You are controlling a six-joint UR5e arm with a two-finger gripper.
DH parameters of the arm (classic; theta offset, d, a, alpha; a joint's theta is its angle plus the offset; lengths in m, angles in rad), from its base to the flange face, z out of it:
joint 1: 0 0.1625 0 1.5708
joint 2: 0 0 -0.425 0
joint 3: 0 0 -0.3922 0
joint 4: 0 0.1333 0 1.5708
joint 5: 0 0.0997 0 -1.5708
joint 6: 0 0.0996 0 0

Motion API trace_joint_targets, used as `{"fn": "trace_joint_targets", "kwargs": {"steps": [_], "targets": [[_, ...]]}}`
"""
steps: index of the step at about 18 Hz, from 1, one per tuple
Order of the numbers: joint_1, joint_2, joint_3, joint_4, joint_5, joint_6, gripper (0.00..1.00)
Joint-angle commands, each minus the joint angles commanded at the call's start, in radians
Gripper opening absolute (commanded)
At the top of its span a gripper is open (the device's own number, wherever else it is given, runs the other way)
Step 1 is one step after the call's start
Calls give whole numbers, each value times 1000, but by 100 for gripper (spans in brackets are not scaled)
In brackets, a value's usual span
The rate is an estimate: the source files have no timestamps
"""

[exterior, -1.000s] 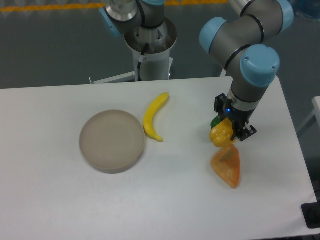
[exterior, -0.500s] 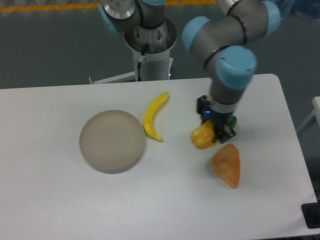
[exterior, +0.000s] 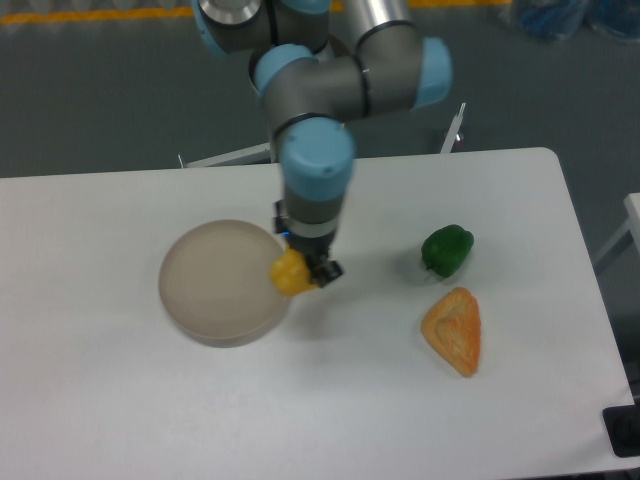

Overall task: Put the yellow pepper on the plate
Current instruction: 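Lower the yellow pepper onto the plate and open the gripper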

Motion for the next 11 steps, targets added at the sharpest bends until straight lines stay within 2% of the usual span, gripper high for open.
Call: {"fn": "trace_joint_targets", "kwargs": {"steps": [3, 5, 7, 8, 9, 10, 11], "targets": [[-43, -29, -14, 2, 0, -52, 17], [-65, -52, -18, 17, -2, -57, 27], [-77, -57, -37, 18, -2, -77, 30], [-77, -58, -43, 20, -2, -79, 41], [-77, -58, -43, 20, -3, -76, 63], [-77, -57, -42, 23, -3, -71, 92], [-75, -55, -35, 31, 0, -82, 100]]}}
